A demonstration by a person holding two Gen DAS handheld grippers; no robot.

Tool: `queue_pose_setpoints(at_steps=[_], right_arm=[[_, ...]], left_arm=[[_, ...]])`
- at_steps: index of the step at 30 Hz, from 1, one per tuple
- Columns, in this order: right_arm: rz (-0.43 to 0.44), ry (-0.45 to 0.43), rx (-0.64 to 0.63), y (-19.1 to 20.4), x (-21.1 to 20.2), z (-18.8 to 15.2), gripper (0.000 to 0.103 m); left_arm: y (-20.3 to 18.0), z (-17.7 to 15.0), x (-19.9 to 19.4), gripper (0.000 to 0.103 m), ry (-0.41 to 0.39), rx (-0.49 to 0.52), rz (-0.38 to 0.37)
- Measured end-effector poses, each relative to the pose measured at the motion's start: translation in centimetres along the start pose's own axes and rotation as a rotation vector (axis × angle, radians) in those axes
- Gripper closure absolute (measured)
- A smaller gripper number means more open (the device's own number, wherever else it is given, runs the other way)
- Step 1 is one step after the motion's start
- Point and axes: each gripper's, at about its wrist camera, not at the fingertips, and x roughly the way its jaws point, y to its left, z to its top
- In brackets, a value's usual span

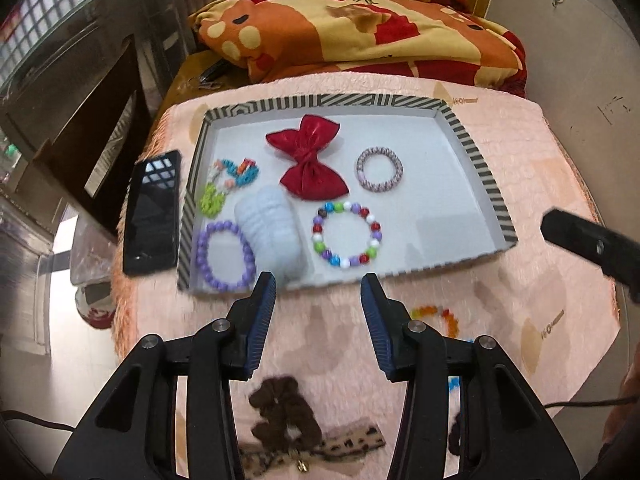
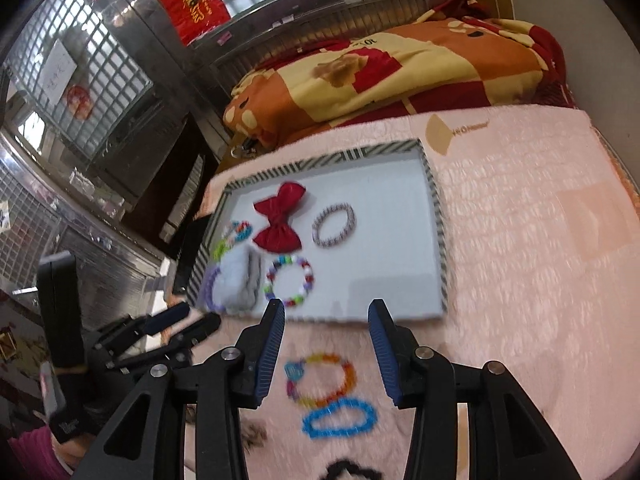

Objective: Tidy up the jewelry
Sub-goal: 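Withdraw both tools from the tray back over the remaining jewelry, then grasp the brown scrunchie with leopard bow using the left tool while the right tool grasps the black scrunchie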

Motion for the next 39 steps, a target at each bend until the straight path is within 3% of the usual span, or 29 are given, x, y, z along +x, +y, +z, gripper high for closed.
queue_pose_setpoints(at_steps=[13,18,39], right_arm=[[0.0,0.063,-0.046,-1.2,-1.7,-6.3,0.06],[0.003,0.078,-0.068,-1.1,-2.1,-8.0,0.054],[-0.009,0.128,-0.126,-0.9,-2.5,-11.4,0.054]], left_arm=[[-2.0,-5.3,-2.5,0.059,0.006,-0.056,0.068],[-2.6,-7.1,-3.2,0.059,0.003,-0.072,0.085],[-3.4,-11.3,-3.5,0.059,0.022,-0.112,0.093]])
